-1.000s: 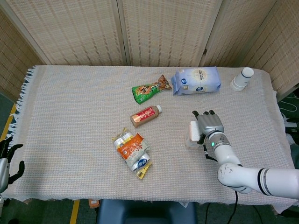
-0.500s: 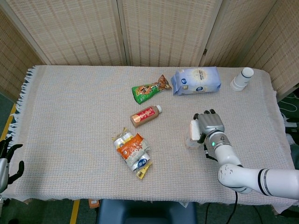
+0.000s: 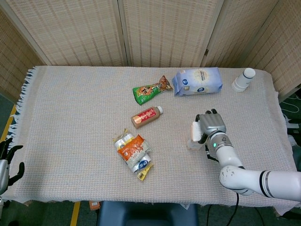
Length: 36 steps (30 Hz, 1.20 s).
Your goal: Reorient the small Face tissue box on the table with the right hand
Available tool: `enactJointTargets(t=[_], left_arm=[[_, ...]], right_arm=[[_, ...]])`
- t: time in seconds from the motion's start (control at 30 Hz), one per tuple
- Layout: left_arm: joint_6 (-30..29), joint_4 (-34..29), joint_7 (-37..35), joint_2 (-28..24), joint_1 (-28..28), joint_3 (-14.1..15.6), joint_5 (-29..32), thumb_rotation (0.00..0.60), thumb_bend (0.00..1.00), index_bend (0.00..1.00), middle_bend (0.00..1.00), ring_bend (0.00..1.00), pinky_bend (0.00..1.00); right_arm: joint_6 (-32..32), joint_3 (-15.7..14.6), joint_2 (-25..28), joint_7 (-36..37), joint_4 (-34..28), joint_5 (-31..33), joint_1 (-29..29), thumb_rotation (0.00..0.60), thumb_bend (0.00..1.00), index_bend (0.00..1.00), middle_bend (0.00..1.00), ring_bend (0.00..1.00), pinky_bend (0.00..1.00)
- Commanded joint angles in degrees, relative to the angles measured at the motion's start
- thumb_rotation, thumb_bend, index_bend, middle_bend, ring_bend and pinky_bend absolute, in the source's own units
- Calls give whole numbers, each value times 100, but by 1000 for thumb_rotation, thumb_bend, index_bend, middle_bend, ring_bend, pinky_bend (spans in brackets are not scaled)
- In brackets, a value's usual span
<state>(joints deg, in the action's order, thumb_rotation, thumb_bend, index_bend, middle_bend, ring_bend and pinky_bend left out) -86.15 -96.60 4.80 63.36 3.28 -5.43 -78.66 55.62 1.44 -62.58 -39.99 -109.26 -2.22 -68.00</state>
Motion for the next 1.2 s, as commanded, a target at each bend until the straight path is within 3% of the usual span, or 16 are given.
enactJointTargets(t=[0.03, 0.43, 0.57, 0.7, 0.83, 0.93, 1.07, 1.2], left_arm=[[-2, -1, -2, -1, -1, -1, 1, 600, 484, 250, 0, 0, 119], [-1, -4, -30, -8, -3, -2, -2, 600, 485, 251, 0, 0, 119], [-12, -1, -51, -19, -11, -7, 4, 600, 485, 251, 0, 0, 119], [-23, -10, -74, -29, -16, -10, -6, 600, 486, 251, 0, 0, 119], [-24, -14, -68, -26, -14, -8, -14, 600, 487, 252, 0, 0, 119], [-28, -16, -56, -18, -13, -4, -23, 600, 487, 252, 0, 0, 119], [-24, -15, -28, 0, -7, -5, -20, 600, 486, 252, 0, 0, 118], [-7, -4, -16, 10, -2, -4, -6, 600, 485, 252, 0, 0, 119]], right_arm=[[37, 19, -25, 2, 8, -33, 28, 600, 0, 443, 384, 350, 37], [141, 105, -74, 81, 62, -332, 206, 600, 0, 477, 461, 416, 81], [-97, 357, 76, 742, 52, -968, 555, 600, 0, 483, 467, 421, 94], [-665, 897, 295, 2384, 208, -2148, 1370, 600, 0, 493, 484, 443, 103], [-1262, 1646, 228, 4797, 672, -3857, 2495, 600, 0, 506, 503, 471, 106], [-1571, 2024, 6, 6587, 1155, -5186, 3191, 600, 0, 507, 505, 476, 106], [-1454, 1980, -388, 8487, 2016, -7040, 3728, 600, 0, 507, 506, 478, 106], [-494, 1462, -1053, 10211, 3334, -8523, 3933, 600, 0, 507, 509, 484, 106]])
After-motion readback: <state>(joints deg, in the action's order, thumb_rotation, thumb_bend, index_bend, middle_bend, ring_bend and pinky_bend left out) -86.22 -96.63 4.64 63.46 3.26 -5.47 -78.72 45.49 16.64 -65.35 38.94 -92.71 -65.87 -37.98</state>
